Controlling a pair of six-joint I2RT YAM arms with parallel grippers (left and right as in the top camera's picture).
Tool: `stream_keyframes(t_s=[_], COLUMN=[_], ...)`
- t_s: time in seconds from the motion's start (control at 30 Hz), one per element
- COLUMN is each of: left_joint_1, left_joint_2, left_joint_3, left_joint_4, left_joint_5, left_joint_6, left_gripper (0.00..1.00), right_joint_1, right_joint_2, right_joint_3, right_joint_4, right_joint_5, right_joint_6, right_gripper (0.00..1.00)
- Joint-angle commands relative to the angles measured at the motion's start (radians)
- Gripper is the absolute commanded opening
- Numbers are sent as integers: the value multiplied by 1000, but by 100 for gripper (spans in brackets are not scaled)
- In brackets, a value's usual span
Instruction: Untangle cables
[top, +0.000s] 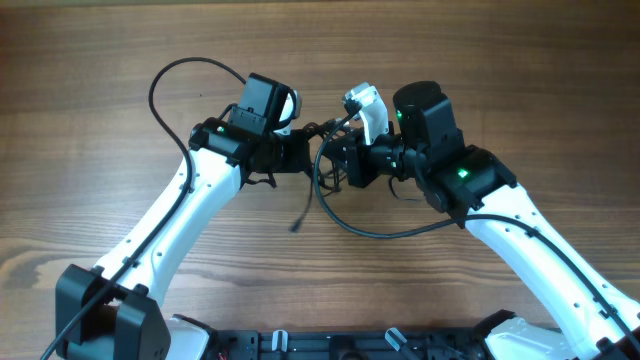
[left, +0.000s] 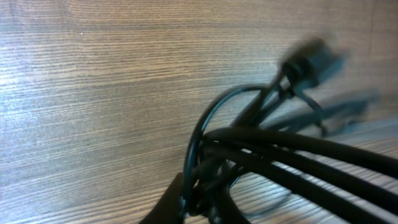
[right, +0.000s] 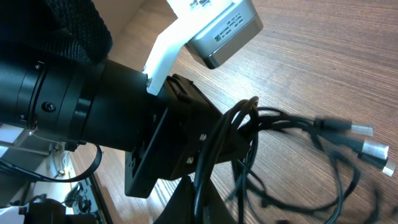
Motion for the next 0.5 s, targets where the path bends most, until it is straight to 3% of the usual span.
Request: stream_keyframes(t_s=[0.0, 0.07, 0.23, 0.47], left_joint_1=[-3, -3, 0, 7], left_joint_2=[11, 11, 10, 9], left_joint_3=[9, 9, 9, 9], left_joint_4=[2, -3, -35, -74], left_joint_5=[-16, -16, -17, -63], left_joint_6=[16, 25, 25, 25], left_gripper=[4, 4, 4, 4], right_joint_1=[1, 1, 1, 1], right_joint_2=[-9, -9, -9, -9], right_joint_3=[29, 29, 29, 29], right_joint_4=[-1, -26, -170, -273], right_joint_5=[-15, 63, 483, 793], right_joint_6=[-20, -19, 20, 71], right_gripper=[4, 4, 4, 4])
